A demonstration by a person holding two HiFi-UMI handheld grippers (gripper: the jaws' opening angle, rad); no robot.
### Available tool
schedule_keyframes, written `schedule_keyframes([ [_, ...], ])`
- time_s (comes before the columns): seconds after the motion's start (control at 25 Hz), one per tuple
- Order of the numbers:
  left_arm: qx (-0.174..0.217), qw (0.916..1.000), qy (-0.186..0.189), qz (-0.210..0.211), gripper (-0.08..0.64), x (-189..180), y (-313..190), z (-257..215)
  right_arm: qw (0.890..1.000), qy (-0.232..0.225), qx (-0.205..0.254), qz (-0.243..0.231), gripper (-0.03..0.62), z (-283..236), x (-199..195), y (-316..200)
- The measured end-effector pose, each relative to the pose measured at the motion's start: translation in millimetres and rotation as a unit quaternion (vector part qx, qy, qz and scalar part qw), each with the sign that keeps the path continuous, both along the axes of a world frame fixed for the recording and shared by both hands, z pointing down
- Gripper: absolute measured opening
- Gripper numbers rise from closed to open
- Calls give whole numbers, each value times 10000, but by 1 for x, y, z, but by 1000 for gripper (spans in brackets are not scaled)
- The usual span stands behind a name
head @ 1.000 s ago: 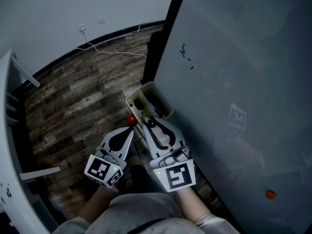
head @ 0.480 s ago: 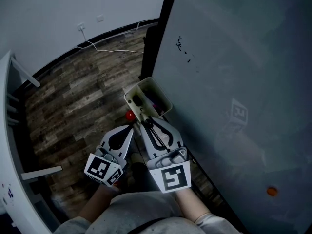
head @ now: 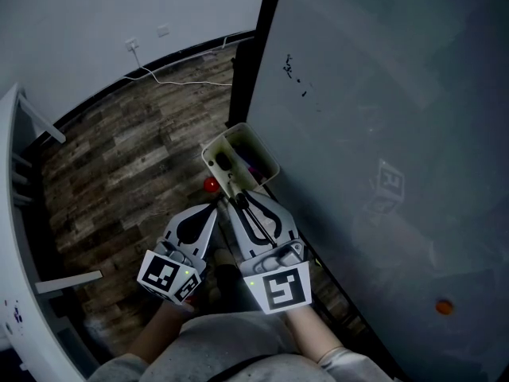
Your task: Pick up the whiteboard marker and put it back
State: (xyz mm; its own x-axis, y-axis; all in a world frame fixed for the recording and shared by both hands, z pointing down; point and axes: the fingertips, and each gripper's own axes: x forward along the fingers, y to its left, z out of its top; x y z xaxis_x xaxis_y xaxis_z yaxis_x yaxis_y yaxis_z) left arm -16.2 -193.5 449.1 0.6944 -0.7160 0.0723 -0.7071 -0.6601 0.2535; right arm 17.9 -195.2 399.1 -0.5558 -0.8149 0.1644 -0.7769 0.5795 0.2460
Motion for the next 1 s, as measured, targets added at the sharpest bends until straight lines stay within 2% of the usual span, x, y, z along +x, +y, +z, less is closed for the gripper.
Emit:
schedule_keyframes([
  [1.0,76,9999,48,72,14,-2,27,-12,9999,-8,144,82,101,-12,1,27],
])
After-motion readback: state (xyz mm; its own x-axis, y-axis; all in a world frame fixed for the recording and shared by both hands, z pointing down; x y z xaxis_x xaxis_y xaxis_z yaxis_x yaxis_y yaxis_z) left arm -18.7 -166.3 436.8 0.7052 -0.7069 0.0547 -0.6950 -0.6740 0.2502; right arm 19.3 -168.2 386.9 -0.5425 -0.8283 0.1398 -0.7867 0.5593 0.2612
